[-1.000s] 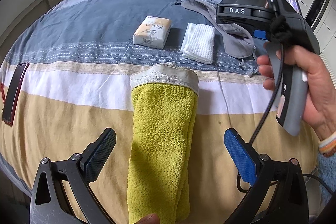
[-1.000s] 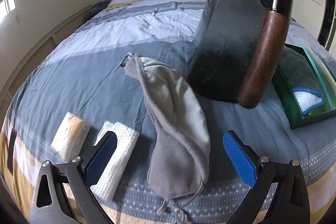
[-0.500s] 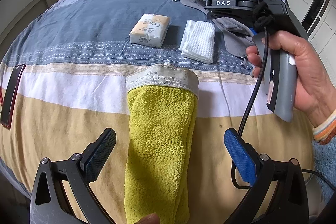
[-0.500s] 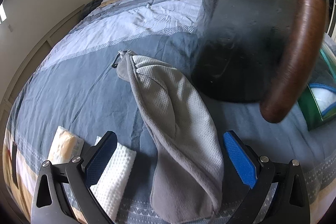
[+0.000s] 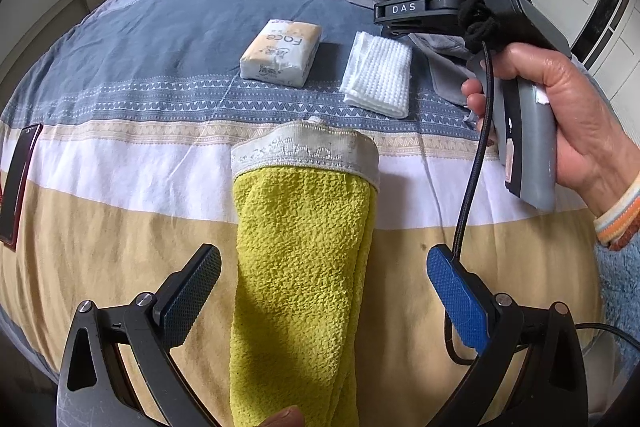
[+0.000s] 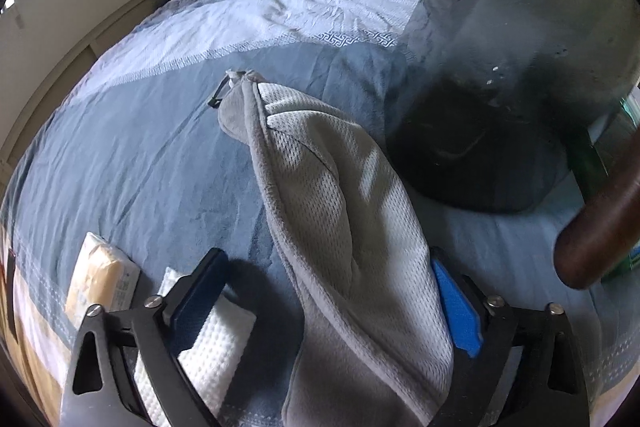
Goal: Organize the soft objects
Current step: 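Close right tool on the grey eye mask, then close left tool on the yellow towel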
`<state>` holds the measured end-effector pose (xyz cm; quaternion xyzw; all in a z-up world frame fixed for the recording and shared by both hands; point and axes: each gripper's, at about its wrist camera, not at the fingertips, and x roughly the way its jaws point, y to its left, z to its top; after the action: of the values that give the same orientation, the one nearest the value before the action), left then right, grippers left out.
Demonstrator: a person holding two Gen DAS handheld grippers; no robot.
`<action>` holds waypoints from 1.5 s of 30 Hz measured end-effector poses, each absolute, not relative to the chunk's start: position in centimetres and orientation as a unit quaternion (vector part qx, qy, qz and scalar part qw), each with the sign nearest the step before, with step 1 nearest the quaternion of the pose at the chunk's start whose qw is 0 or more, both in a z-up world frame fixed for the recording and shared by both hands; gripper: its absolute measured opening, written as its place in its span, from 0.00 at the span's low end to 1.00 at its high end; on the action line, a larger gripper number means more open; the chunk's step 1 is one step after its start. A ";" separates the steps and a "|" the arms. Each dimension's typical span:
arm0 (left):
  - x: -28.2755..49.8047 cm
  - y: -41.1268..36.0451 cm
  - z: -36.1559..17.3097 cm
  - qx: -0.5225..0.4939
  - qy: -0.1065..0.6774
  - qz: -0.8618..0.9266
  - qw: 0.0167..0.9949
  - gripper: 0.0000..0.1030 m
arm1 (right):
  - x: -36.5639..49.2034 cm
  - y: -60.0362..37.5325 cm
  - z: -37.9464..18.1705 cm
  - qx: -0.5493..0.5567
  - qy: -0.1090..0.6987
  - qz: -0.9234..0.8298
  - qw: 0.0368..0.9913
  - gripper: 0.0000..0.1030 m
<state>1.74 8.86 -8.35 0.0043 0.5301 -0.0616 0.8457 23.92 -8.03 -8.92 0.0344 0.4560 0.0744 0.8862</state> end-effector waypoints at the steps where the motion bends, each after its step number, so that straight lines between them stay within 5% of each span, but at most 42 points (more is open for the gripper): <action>1: 1.8 8.8 -8.4 0.004 0.531 -0.062 0.845 0.98 | 24.1 -8.0 -9.0 0.035 0.456 0.074 0.886 0.90; 20: 2.0 9.1 -9.3 0.020 0.531 -0.053 0.845 0.98 | 25.4 -6.0 -8.9 -0.032 0.444 0.064 0.893 0.34; 45: 3.6 9.0 -12.8 0.058 0.573 -0.072 0.814 0.86 | 25.8 -6.3 -9.1 -0.034 0.445 0.070 0.892 0.30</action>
<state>3.62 8.99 -12.76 0.0577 0.5731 -0.0720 0.8143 25.76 -6.32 -9.11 -0.0339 0.4454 0.0701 0.8919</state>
